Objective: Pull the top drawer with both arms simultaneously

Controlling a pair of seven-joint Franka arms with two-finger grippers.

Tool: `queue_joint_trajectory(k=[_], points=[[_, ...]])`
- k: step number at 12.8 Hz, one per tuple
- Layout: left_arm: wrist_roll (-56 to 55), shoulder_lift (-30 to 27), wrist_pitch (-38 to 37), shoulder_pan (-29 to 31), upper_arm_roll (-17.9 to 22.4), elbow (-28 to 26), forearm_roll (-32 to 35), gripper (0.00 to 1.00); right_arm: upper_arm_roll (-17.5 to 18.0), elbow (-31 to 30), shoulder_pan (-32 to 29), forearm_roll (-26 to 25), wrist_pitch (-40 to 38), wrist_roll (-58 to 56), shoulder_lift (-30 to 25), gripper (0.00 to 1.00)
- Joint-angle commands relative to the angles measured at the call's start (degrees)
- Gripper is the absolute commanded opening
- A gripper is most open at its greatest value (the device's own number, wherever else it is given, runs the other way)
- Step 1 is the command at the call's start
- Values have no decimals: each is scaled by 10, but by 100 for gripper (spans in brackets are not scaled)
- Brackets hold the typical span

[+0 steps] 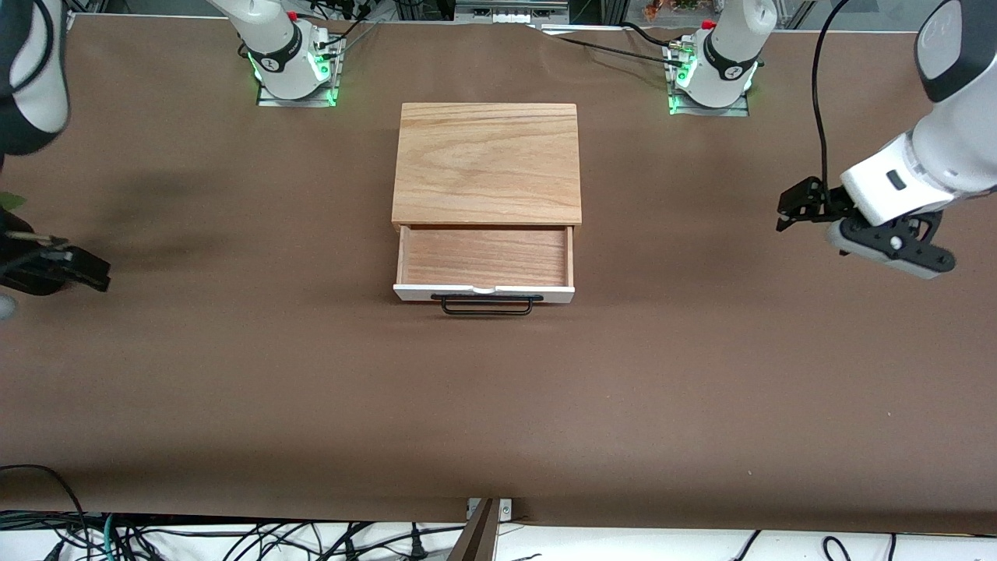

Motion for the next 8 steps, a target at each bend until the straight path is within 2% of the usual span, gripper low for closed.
queue_joint_trajectory(k=[1, 4, 6, 8], points=[[-30, -63, 24, 7, -6, -71, 39, 100, 28, -81, -33, 3, 13, 0, -69, 100], [-31, -69, 18, 23, -11, -72, 39, 100, 41, -133, -50, 39, 2, -17, -117, 100], [-36, -73, 6, 44, -31, -72, 39, 100, 41, -137, -56, 48, 3, -34, -117, 100], [-36, -73, 5, 45, -33, -72, 38, 100, 41, -123, -54, 51, -4, -61, -99, 100]])
